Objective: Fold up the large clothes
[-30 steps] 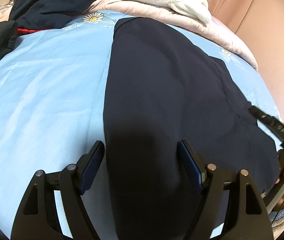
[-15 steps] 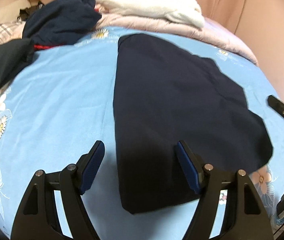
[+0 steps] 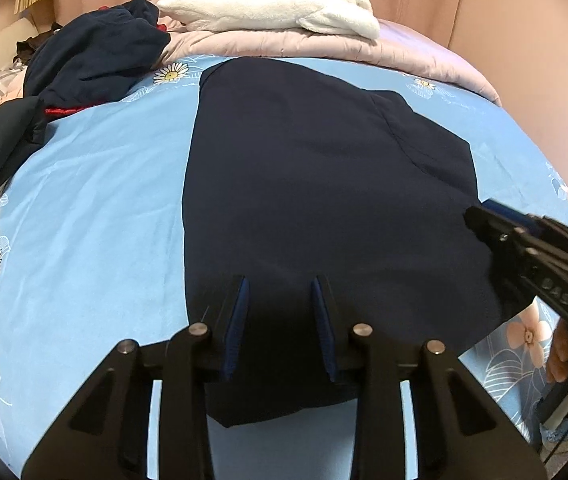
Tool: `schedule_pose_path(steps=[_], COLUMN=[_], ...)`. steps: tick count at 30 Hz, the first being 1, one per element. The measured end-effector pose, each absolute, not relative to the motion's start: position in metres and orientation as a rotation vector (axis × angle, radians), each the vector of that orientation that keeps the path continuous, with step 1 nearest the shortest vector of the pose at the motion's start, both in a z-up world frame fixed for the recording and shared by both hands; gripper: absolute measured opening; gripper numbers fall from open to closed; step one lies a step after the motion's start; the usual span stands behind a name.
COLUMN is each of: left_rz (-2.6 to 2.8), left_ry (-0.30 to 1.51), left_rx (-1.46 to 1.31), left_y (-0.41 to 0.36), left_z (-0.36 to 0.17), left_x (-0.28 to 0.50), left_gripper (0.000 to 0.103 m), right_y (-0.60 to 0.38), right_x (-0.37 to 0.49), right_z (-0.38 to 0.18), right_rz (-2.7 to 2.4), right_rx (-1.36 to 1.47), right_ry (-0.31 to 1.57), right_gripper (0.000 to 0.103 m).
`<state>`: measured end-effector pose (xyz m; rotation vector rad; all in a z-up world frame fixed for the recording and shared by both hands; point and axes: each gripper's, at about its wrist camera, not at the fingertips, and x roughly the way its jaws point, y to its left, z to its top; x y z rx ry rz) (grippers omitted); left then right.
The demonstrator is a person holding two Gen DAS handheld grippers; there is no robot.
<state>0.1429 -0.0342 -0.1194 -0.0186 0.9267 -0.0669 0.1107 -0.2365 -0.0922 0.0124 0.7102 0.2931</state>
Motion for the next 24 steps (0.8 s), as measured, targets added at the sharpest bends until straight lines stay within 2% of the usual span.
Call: schedule_pose_path(steps=[8, 12, 18, 24], left_rz=[-0.078, -0.100, -0.074, -0.136], left_ry=[0.943, 0.951, 0.912, 0.920], left_rx=[-0.035, -0.101, -0.151, -0.209], left_y=[-0.032, -0.017, 0.009, 0.013], left_z=[-0.127, -0.120, -0.101, -0.096], left_x=[0.149, 0.149, 0.158, 0.205], left_gripper=[0.035, 0.034, 0.033, 0.031], right_y=[-0.243, -0.255, -0.262, -0.223], right_x=[0.122, 0.117, 0.083, 0.072], right_z=[-0.113, -0.104, -0.075, -0.079], right_rz=[0.262, 0.264, 0.307, 0.488], right_rx=[0.025, 0.094, 0.083, -0.031], right_ry=[0.744, 0.763, 0.649, 0.656], right_gripper=[0.023, 0.023, 0.023, 0.023])
